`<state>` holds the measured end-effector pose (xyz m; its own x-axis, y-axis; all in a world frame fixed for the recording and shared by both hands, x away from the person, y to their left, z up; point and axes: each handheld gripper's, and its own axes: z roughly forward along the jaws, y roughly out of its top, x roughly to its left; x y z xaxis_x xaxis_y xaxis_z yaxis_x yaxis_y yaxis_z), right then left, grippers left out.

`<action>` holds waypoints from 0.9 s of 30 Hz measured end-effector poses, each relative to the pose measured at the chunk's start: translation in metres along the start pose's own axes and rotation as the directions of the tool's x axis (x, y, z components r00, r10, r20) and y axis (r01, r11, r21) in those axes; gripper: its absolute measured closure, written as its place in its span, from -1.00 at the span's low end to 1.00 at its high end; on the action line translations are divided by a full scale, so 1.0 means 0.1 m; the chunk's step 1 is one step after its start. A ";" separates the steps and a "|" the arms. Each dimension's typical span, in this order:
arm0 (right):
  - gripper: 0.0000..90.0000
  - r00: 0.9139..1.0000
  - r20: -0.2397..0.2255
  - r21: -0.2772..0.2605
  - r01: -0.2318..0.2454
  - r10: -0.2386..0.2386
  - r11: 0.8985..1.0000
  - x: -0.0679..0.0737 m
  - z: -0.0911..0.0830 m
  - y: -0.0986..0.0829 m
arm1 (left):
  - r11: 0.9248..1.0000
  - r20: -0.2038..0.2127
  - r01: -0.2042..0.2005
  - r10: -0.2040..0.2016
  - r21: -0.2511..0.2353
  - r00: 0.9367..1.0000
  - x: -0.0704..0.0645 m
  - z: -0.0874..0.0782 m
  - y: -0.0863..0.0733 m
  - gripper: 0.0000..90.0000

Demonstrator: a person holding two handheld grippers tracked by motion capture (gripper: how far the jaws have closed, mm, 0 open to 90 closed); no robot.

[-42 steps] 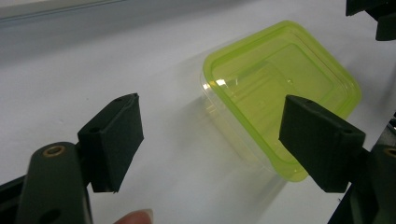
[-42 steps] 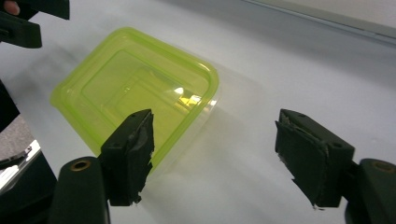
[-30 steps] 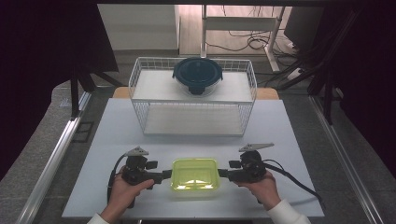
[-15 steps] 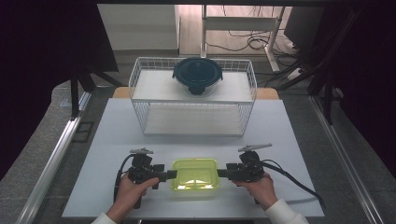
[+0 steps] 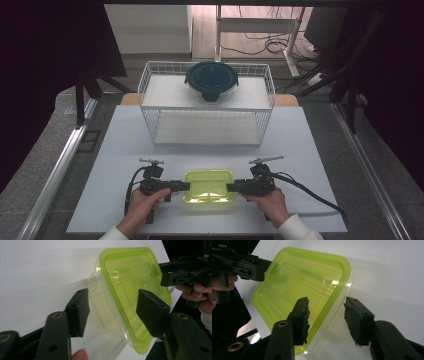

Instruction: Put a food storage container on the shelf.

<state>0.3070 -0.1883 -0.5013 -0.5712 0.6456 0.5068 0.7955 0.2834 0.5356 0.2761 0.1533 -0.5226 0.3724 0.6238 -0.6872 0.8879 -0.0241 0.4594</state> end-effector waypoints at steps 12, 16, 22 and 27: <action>0.56 0.999 -0.029 -0.015 -0.023 0.023 1.000 0.06 -0.05 -0.03 | 0.999 0.005 0.023 -0.023 -0.023 1.000 -0.06 0.01 -0.01 0.55; 0.63 1.000 -0.012 -0.029 -0.016 0.016 0.999 0.07 -0.10 -0.03 | 1.000 0.022 0.006 -0.005 -0.029 1.000 -0.09 -0.03 -0.03 0.70; 0.70 0.999 -0.036 -0.076 0.005 -0.008 0.997 0.11 -0.21 -0.01 | 0.999 0.017 -0.026 0.027 -0.034 0.999 -0.14 -0.04 -0.04 0.76; 0.72 0.999 -0.039 -0.099 0.025 -0.029 0.995 0.12 -0.30 0.01 | 0.998 0.037 -0.042 0.044 -0.053 0.998 -0.19 -0.06 -0.03 0.76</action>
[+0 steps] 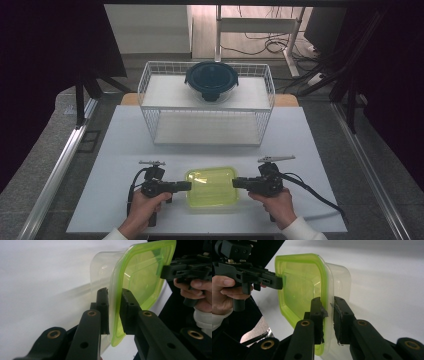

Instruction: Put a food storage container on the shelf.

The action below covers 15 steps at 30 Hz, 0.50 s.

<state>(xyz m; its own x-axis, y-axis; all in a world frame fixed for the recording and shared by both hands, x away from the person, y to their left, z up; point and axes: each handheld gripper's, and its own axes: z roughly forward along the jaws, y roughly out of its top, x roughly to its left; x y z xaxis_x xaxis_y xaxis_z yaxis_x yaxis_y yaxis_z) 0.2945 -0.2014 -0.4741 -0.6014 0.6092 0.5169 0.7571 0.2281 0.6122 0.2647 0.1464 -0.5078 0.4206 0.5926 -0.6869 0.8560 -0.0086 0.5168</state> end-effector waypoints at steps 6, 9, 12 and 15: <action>0.73 1.000 -0.005 -0.006 0.016 -0.016 1.000 0.02 -0.02 0.00 | 0.999 0.001 -0.032 0.032 -0.022 0.999 -0.05 -0.05 0.03 0.75; 0.73 1.000 -0.013 -0.015 0.023 -0.023 1.000 0.03 -0.05 0.02 | 0.998 0.005 -0.048 0.049 -0.031 0.999 -0.09 -0.09 0.06 0.75; 0.73 0.998 0.006 -0.022 0.068 -0.067 0.997 0.09 -0.09 0.05 | 0.996 -0.006 -0.081 0.081 -0.044 0.997 -0.15 -0.14 0.09 0.75; 0.73 0.994 0.025 -0.028 0.108 -0.108 0.994 0.16 -0.13 0.09 | 0.993 0.001 -0.097 0.097 -0.063 0.995 -0.19 -0.20 0.13 0.75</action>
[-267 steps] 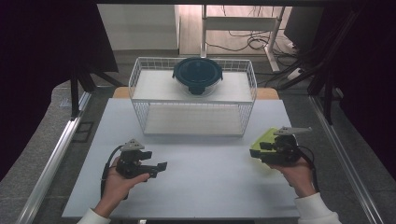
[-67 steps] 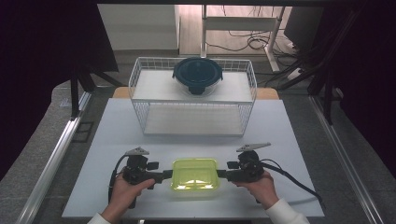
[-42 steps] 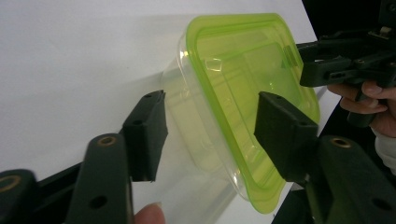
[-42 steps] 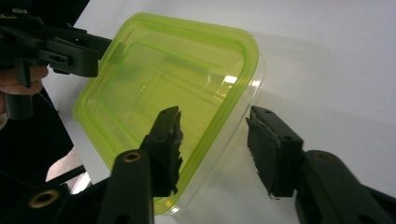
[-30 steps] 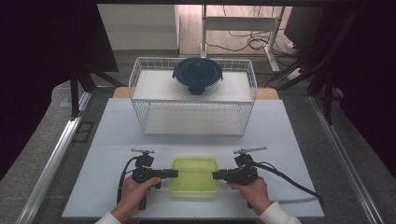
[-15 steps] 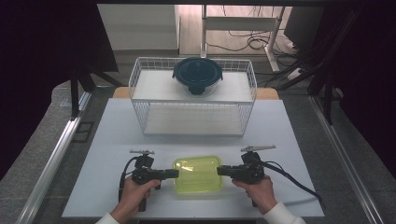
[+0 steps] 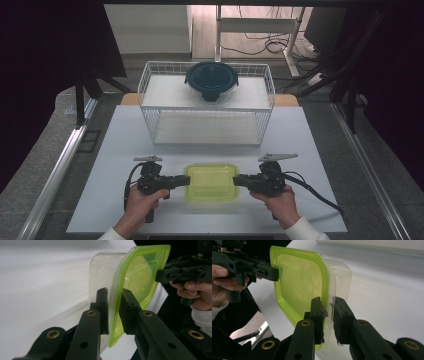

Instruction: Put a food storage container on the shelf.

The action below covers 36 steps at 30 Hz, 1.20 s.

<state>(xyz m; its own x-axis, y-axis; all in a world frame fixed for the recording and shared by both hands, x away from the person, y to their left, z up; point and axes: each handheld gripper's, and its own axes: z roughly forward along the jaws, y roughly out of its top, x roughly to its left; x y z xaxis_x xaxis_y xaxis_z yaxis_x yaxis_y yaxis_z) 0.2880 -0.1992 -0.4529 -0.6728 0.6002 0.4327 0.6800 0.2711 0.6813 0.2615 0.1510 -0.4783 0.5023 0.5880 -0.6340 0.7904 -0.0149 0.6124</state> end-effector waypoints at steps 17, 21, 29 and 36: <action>0.73 0.995 0.030 -0.045 0.098 -0.096 0.994 0.11 -0.13 0.24 | 0.994 -0.028 -0.101 0.100 -0.047 0.995 -0.20 -0.16 0.26 0.73; 0.73 0.993 0.032 -0.069 0.115 -0.113 0.991 0.14 -0.21 0.33 | 0.990 -0.033 -0.131 0.129 -0.059 0.991 -0.28 -0.22 0.38 0.73; 0.73 0.988 0.030 -0.114 0.155 -0.152 0.981 0.22 -0.37 0.55 | 0.980 -0.042 -0.178 0.175 -0.093 0.984 -0.45 -0.35 0.59 0.73; 0.73 0.985 0.034 -0.133 0.175 -0.172 0.976 0.24 -0.44 0.69 | 0.975 -0.047 -0.194 0.190 -0.109 0.981 -0.50 -0.40 0.72 0.73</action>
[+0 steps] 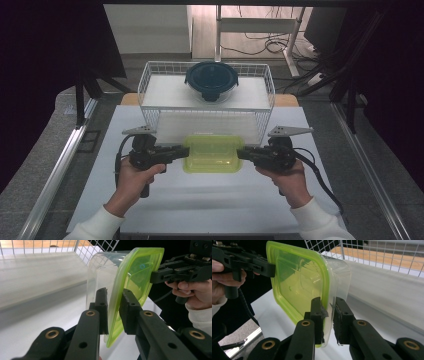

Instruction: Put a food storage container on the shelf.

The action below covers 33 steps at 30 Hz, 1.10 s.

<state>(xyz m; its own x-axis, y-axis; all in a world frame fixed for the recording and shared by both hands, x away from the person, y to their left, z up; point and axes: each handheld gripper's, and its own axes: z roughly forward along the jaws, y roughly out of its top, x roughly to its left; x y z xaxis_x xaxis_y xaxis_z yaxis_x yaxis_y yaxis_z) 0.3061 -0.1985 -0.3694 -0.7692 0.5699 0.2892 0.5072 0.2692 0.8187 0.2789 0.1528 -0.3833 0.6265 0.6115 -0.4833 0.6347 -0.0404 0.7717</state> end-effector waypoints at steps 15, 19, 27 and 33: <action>0.73 1.000 -0.005 -0.017 0.018 -0.018 1.000 0.00 -0.02 0.20 | 1.000 -0.002 -0.005 0.005 -0.023 1.000 0.00 -0.07 0.15 0.73; 0.73 1.000 -0.005 -0.023 0.024 -0.024 0.999 0.01 -0.03 0.25 | 0.999 -0.006 -0.016 0.015 -0.031 1.000 -0.03 -0.10 0.21 0.73; 0.74 0.999 -0.001 -0.045 0.044 -0.044 0.998 0.04 -0.09 0.41 | 0.998 -0.007 -0.037 0.037 -0.050 0.999 -0.07 -0.17 0.37 0.73; 0.74 0.998 -0.002 -0.067 0.061 -0.061 0.996 0.05 -0.14 0.61 | 0.996 -0.007 -0.051 0.051 -0.074 0.999 -0.09 -0.23 0.55 0.73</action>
<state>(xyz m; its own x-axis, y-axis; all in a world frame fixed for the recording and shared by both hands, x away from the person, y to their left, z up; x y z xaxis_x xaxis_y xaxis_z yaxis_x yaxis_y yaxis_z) 0.3278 -0.1898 -0.3109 -0.7993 0.5510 0.2398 0.4326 0.2506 0.8661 0.2978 0.1636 -0.3274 0.6549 0.6142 -0.4403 0.5664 -0.0132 0.8240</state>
